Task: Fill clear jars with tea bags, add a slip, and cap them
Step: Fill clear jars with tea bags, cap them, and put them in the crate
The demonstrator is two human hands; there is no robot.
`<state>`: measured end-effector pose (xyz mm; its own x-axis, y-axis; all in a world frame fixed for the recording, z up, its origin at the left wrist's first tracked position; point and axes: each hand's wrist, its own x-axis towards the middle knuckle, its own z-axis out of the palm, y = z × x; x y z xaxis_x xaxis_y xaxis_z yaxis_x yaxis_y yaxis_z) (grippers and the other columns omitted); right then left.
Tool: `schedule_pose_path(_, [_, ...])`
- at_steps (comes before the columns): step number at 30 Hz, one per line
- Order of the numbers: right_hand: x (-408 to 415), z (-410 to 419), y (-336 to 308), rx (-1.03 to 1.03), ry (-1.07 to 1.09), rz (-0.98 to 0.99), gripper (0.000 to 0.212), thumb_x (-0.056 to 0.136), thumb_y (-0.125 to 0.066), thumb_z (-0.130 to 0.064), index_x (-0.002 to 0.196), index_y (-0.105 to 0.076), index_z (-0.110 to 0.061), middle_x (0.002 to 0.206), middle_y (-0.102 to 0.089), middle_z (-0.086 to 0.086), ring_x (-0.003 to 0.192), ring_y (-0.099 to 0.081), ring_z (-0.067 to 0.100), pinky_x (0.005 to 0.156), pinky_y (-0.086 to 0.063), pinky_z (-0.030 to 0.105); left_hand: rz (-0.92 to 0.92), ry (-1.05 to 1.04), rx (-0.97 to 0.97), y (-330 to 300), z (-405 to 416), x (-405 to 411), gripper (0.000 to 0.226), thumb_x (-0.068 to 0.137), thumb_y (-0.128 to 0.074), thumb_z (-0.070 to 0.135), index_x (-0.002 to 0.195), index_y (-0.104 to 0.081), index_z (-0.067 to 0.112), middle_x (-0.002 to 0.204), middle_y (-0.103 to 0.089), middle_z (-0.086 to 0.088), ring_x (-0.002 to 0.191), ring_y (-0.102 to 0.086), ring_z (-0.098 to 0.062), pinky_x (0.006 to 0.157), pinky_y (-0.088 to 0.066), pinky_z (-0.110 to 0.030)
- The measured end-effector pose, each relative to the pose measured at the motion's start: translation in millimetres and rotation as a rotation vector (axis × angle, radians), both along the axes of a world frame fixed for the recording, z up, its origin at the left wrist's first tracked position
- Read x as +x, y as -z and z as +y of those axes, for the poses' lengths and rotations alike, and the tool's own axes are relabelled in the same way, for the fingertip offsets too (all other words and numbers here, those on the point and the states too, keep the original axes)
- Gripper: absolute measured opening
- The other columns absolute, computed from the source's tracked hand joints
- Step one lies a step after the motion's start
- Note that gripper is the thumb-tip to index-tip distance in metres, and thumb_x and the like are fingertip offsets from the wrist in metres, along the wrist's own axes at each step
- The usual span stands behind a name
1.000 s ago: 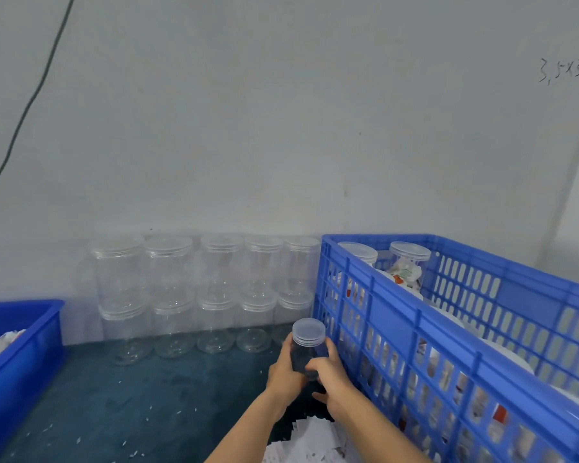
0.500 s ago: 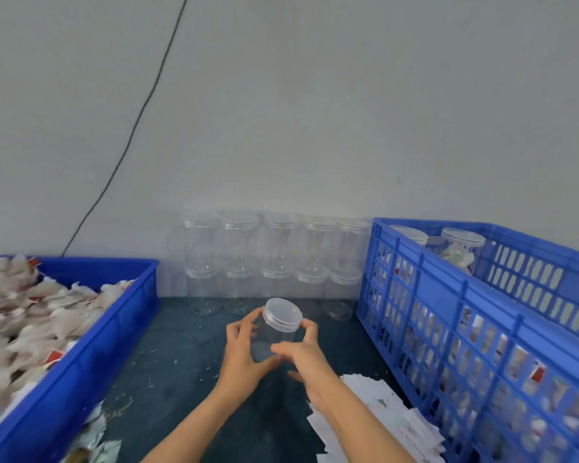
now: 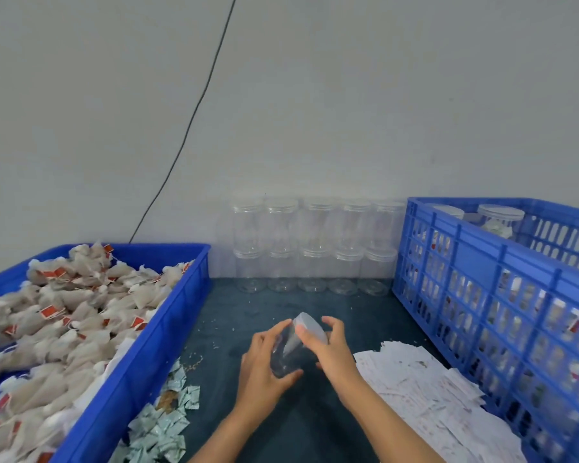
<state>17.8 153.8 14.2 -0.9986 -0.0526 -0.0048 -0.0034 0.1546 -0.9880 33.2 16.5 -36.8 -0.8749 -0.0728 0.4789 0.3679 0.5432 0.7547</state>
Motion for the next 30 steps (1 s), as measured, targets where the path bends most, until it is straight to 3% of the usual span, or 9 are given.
schedule_pose_path(2, [-1, 4, 3, 0.069, 0.040, 0.068, 0.055, 0.089, -0.063, -0.043, 0.133, -0.040, -0.020, 0.127, -0.050, 0.004, 0.115, -0.053, 0.018, 0.102, -0.044, 0.040, 0.012, 0.018, -0.040, 3, 3, -2, 0.086, 0.065, -0.084, 0.015, 0.128, -0.039, 0.054, 0.118, -0.048, 0.015, 0.110, -0.052, 0.000, 0.095, -0.044, -0.020])
schedule_pose_path(8, [2, 10, 30, 0.385, 0.151, 0.254, 0.038, 0.094, -0.045, -0.054, 0.120, -0.047, -0.027, 0.112, -0.050, -0.006, 0.104, -0.053, 0.015, 0.093, -0.045, 0.038, 0.011, 0.065, -0.221, 17, 5, -13, 0.076, 0.066, -0.078, 0.021, 0.132, -0.045, 0.040, 0.114, -0.051, 0.017, 0.103, -0.047, -0.006, 0.088, -0.031, -0.005])
schedule_pose_path(11, [-4, 13, 36, 0.375, 0.149, 0.331, 0.027, 0.095, -0.043, -0.050, 0.110, -0.051, -0.028, 0.103, -0.054, -0.006, 0.096, -0.055, 0.013, 0.088, -0.046, 0.036, -0.018, 0.071, -0.230, 18, 3, -20, 0.074, 0.062, -0.079, 0.023, 0.130, -0.050, 0.031, 0.107, -0.054, 0.015, 0.098, -0.051, -0.008, 0.085, -0.032, -0.005])
schedule_pose_path(15, [-6, 14, 39, 0.238, 0.070, 0.385, 0.015, 0.098, -0.047, -0.036, 0.110, -0.053, -0.030, 0.103, -0.054, -0.005, 0.102, -0.052, 0.012, 0.095, -0.042, 0.032, -0.090, 0.117, -0.170, 18, -3, -27, 0.077, 0.060, -0.083, 0.029, 0.130, -0.051, 0.036, 0.104, -0.055, 0.017, 0.097, -0.055, -0.004, 0.087, -0.040, -0.011])
schedule_pose_path(20, [-2, 16, 39, 0.230, -0.145, 0.484, 0.039, 0.097, -0.045, -0.037, 0.134, -0.045, -0.046, 0.131, -0.042, -0.026, 0.126, -0.032, -0.002, 0.104, -0.026, 0.020, -0.177, 0.224, 0.041, 19, -16, -29, 0.066, 0.053, -0.082, 0.042, 0.108, -0.050, 0.056, 0.102, -0.066, 0.011, 0.092, -0.063, -0.002, 0.082, -0.046, -0.010])
schedule_pose_path(23, [2, 18, 41, 0.110, -0.194, 0.495, 0.046, 0.093, -0.044, -0.032, 0.138, -0.046, -0.042, 0.146, -0.029, -0.018, 0.139, -0.025, 0.004, 0.110, -0.023, 0.027, -0.171, 0.237, 0.073, 21, -15, -28, 0.069, 0.056, -0.084, 0.038, 0.114, -0.049, 0.053, 0.107, -0.065, 0.013, 0.096, -0.062, 0.000, 0.085, -0.046, -0.011])
schedule_pose_path(27, [1, 14, 37, 0.083, -0.003, 0.425, 0.059, 0.084, -0.040, -0.070, 0.135, -0.040, -0.041, 0.133, -0.035, -0.022, 0.129, -0.037, 0.000, 0.108, -0.032, 0.029, -0.066, 0.223, -0.056, 21, -11, -24, 0.074, 0.060, -0.081, 0.033, 0.122, -0.044, 0.051, 0.110, -0.060, 0.014, 0.103, -0.057, -0.002, 0.091, -0.044, -0.015])
schedule_pose_path(30, [-4, 19, 34, 0.159, 0.025, 0.353, 0.063, 0.081, -0.043, -0.070, 0.134, -0.040, -0.037, 0.123, -0.047, -0.006, 0.120, -0.047, 0.013, 0.106, -0.039, 0.038, -0.015, 0.204, -0.132, 19, -9, -22, 0.074, 0.063, -0.080, 0.032, 0.129, -0.047, 0.041, 0.105, -0.055, 0.018, 0.104, -0.054, -0.002, 0.093, -0.044, -0.020])
